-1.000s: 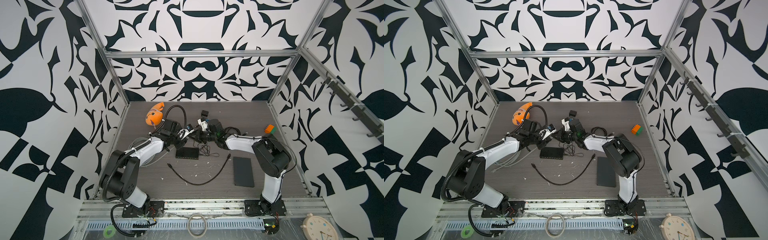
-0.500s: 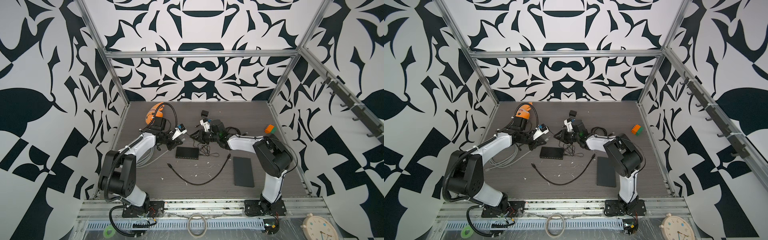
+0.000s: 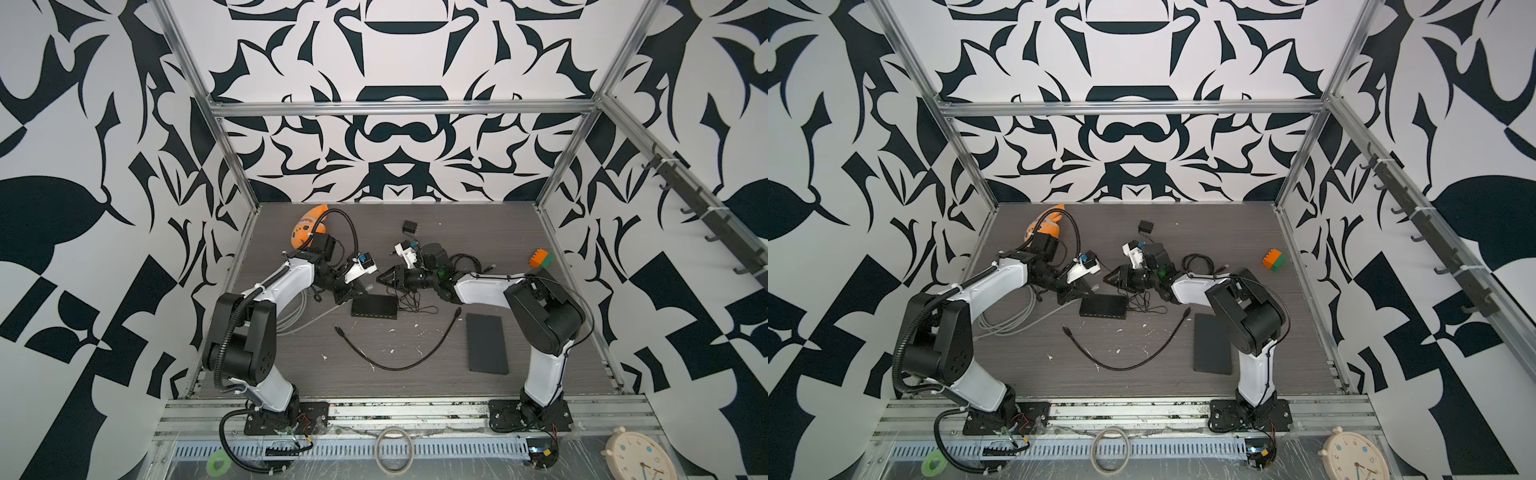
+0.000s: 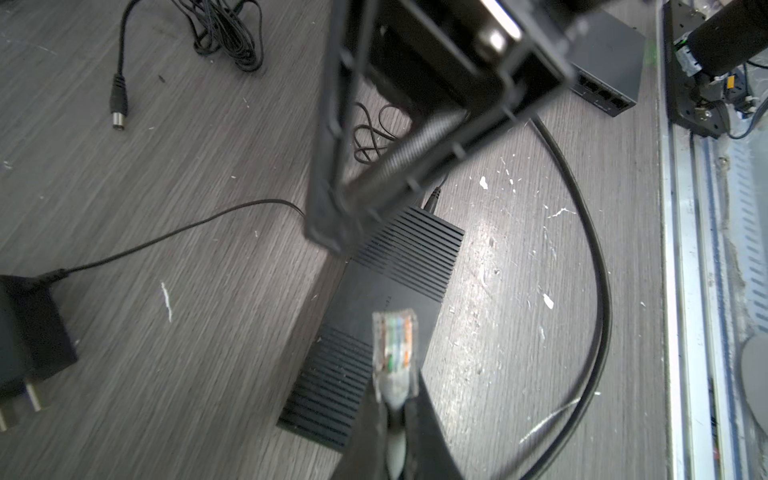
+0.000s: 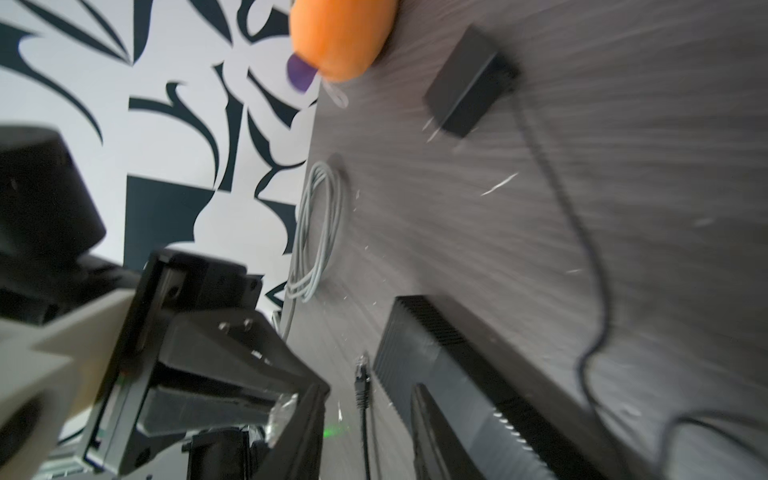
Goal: Insert the plug into the switch port
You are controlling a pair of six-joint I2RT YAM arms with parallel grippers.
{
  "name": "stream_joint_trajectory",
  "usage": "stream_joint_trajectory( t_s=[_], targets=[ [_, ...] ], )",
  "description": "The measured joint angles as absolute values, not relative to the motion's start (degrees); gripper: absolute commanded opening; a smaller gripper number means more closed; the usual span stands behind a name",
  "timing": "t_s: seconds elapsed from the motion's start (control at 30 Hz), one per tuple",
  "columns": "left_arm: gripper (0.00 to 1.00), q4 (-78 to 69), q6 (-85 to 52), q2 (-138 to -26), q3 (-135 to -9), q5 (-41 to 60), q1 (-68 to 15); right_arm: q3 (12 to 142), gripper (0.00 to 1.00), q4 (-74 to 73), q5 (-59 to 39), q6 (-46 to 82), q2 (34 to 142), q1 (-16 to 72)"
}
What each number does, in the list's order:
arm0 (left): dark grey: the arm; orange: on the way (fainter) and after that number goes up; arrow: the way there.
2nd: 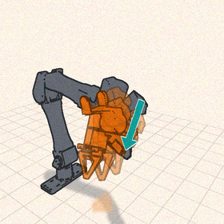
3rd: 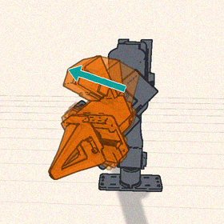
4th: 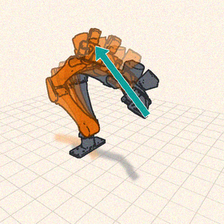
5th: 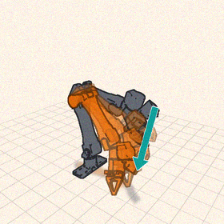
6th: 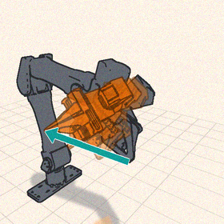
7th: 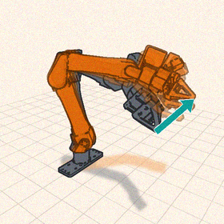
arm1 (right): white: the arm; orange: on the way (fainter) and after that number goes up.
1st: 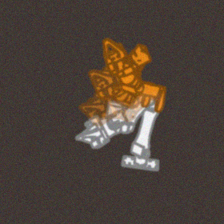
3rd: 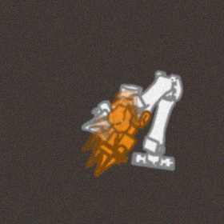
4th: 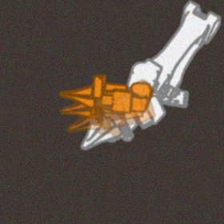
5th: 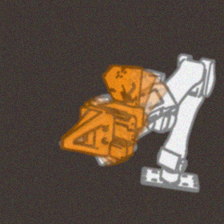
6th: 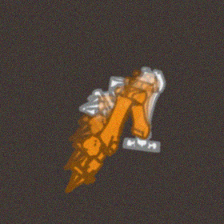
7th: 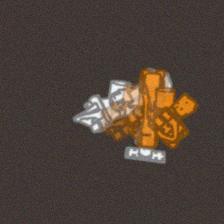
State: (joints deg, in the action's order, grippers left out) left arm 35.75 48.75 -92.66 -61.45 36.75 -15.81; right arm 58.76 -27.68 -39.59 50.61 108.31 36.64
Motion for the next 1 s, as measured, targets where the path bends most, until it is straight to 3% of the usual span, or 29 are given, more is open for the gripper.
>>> stream_joint_trajectory(
  t_s=[0.17,1.0],
  targets=[
    [0.06,36.32,49.50,-92.64,-61.80,35.83,-15.81,57.60,0.39,-29.56,-39.16,52.21,107.92,37.87],
    [0.06,26.83,51.27,-87.33,-54.81,11.44,-25.45,53.04,0.40,-41.25,-40.71,56.66,107.94,37.87]
  ],
)
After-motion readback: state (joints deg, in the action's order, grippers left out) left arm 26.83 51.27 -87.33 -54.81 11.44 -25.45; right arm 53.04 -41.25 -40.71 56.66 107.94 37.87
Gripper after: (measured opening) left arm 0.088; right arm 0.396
